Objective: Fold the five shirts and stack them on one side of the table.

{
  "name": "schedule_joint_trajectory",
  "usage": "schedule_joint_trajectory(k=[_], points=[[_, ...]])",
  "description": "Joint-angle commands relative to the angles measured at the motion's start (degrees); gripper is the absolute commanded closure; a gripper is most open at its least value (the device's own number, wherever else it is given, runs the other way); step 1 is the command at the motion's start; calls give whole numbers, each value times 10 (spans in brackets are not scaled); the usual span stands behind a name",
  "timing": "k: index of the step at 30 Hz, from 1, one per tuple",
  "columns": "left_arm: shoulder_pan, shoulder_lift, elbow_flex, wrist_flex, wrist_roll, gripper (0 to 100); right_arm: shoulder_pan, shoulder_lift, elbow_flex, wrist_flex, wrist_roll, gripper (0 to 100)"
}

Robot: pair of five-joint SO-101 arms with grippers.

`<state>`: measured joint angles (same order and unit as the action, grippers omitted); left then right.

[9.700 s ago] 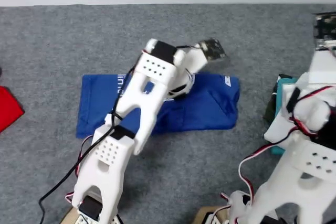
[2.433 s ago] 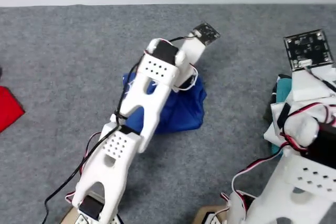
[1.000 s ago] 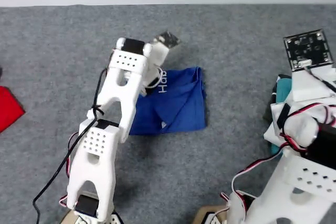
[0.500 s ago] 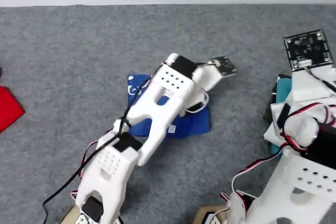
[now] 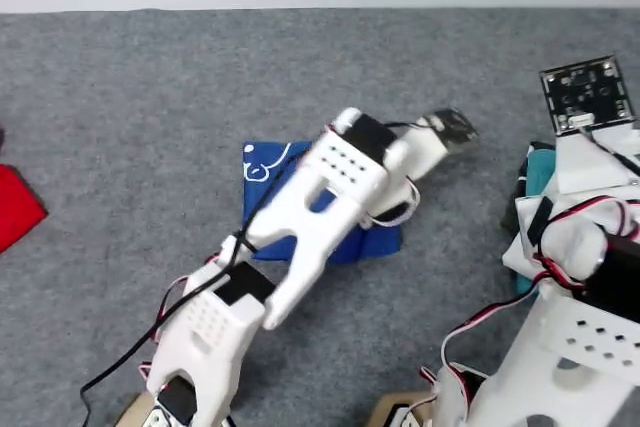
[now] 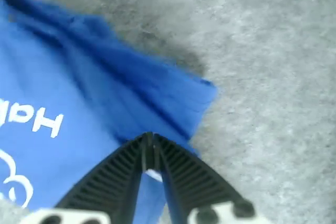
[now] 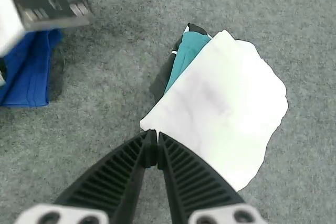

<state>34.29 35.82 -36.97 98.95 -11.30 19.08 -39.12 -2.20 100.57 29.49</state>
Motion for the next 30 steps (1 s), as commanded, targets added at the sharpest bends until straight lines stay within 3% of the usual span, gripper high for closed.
schedule_joint_trajectory(k=[1, 5, 8, 14, 21, 30], points=[[-66, -45, -7, 16, 2, 994, 8, -8, -2, 13, 6, 990], [-121, -41, -2, 16, -18, 994, 8, -8, -2, 13, 6, 990], [-126, -38, 23, 15, -24, 994, 8, -8, -2, 13, 6, 990], [-43, -10, 116, -19, -33, 994, 8, -8, -2, 4, 6, 990], [38, 15, 42, -25, 11, 994, 9, -8, -2, 1, 6, 990], [40, 28, 22, -21, 6, 994, 8, -8, -2, 1, 6, 990]])
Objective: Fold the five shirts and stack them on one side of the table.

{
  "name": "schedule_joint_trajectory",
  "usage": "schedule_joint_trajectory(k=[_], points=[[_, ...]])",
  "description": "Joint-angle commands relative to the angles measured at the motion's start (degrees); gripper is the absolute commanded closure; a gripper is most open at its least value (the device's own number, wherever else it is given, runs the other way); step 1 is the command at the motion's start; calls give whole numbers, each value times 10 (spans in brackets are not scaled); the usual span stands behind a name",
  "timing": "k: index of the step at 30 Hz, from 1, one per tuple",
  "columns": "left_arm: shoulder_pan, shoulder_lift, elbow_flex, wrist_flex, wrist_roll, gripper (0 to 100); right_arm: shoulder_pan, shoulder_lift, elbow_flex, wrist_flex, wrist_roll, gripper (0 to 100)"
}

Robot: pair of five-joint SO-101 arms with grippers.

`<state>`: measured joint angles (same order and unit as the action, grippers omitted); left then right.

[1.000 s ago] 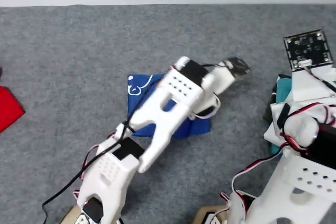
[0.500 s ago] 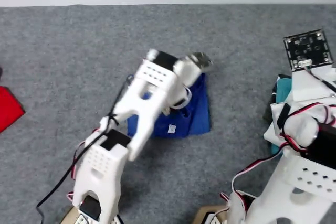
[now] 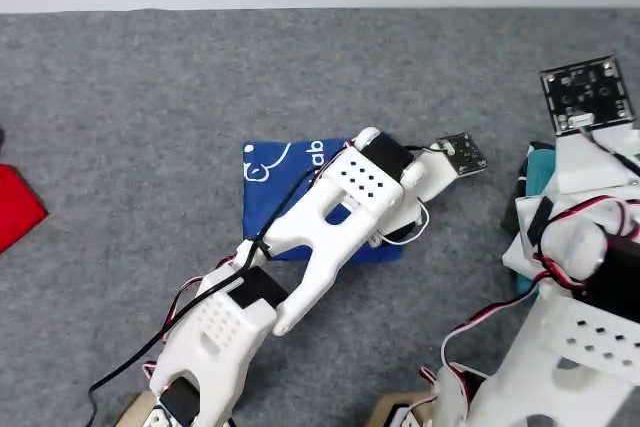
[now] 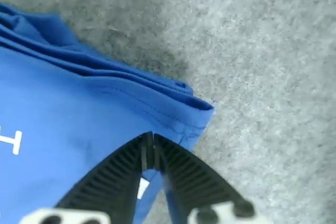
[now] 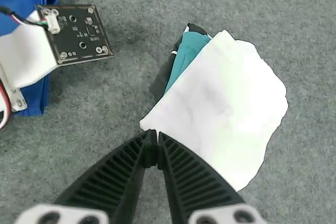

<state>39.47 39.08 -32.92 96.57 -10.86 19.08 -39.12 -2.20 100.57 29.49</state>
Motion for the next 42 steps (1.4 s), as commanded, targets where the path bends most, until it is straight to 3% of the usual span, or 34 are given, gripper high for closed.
schedule_joint_trajectory(k=[1, 12, 22, 31, 38, 42], points=[[-23, -4, -22, 8, 2, 994, 8, -8, -2, 1, 6, 990], [-246, -160, -74, 40, 6, 994, -14, 24, 74, -64, 0, 990], [-433, -277, -37, 40, 6, 994, -185, 174, 100, -217, -108, 990], [-566, -382, 44, 40, 6, 994, -291, 345, 98, -328, -219, 985], [-647, -476, 152, 40, -1, 994, -364, 392, 98, -331, -302, 749], [-674, -524, 204, 40, -38, 994, -375, 426, 83, -356, -324, 728]])
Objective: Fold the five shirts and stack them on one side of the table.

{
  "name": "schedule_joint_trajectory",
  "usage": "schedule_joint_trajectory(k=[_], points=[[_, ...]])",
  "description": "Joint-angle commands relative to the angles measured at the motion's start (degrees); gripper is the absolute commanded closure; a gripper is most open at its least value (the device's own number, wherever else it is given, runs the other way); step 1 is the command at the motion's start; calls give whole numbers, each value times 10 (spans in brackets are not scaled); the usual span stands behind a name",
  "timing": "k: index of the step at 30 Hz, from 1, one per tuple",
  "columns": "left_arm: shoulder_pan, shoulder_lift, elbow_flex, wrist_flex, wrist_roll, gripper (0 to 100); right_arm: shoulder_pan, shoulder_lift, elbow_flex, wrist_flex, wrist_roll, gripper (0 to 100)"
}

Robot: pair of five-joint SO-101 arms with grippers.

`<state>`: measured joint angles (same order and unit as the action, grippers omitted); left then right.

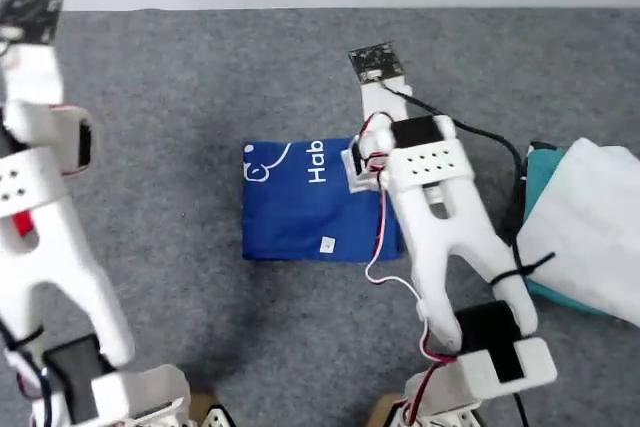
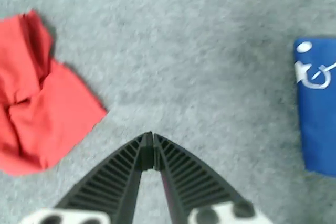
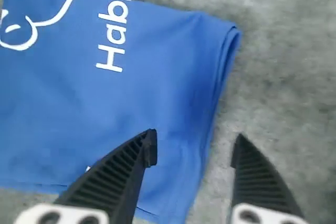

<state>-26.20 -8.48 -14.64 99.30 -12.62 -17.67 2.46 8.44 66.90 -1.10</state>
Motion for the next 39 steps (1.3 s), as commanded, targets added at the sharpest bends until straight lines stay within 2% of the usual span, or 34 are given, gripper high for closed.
schedule_joint_trajectory(k=[1, 8, 16, 19, 23, 25, 31, 34, 39], points=[[-25, -61, 31, 12, -25, 994, -7, 24, -32, -24, -27, 728], [-65, -120, 79, 12, -40, 994, -7, 162, -121, -28, -84, 728], [-74, -128, 88, 11, -38, 994, -9, 276, -191, -25, -88, 732], [-75, -128, 89, 11, -38, 994, -9, 287, -192, -25, -84, 795], [-75, -128, 89, 11, -37, 994, -6, 291, -192, -24, -82, 949], [-75, -128, 89, 11, -37, 994, -2, 288, -193, -16, -55, 993], [-75, -128, 89, 11, -37, 994, 23, 274, -236, -12, 40, 988], [-75, -128, 89, 11, -37, 994, 40, 287, -281, -54, 135, 988], [-75, -128, 89, 11, -37, 994, 36, 348, -385, -107, 336, 988]])
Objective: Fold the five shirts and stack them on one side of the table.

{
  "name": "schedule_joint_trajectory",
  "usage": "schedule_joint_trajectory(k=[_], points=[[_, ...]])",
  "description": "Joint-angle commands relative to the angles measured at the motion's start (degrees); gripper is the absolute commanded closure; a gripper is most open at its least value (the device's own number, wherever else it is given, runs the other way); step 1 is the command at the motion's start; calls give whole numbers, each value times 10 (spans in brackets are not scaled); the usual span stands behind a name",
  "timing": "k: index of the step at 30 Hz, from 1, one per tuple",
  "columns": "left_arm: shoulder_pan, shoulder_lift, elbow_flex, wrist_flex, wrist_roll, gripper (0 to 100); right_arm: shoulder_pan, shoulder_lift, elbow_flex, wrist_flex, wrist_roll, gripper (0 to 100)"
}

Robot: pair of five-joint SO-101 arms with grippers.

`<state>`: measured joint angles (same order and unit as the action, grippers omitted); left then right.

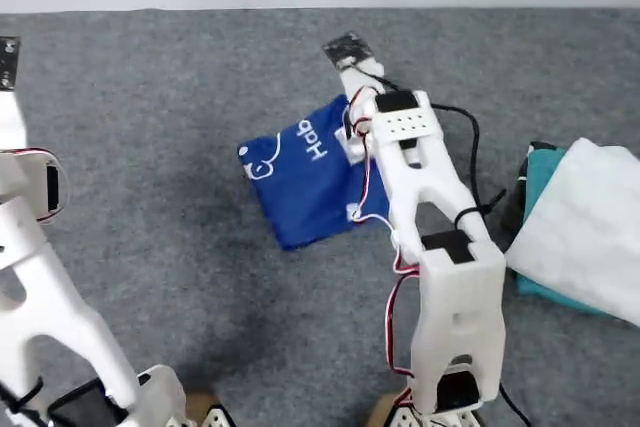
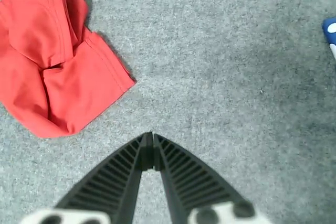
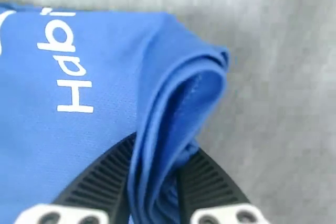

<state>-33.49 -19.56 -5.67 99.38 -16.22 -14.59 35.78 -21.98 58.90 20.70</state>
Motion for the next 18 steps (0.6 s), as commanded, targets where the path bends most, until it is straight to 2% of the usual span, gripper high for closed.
schedule_joint_trajectory(k=[1, 5, 7, 9, 11, 13, 18], points=[[-1, -18, 0, 11, -1, 994, 0, 30, -102, -28, 150, 988], [-1, -18, 0, 11, -1, 994, -22, 104, -177, -20, 274, 988], [-1, -16, 0, 11, -1, 994, -23, 133, -212, -19, 298, 980], [1, -15, 0, 11, -1, 994, -19, 149, -248, -17, 297, 924], [2, -15, 0, 11, -3, 994, -7, 147, -284, -13, 262, 828], [2, -15, 0, 11, -4, 994, 1, 144, -332, -6, 189, 749], [2, -13, 0, 11, -5, 994, 7, 138, -448, 102, 106, 724]])
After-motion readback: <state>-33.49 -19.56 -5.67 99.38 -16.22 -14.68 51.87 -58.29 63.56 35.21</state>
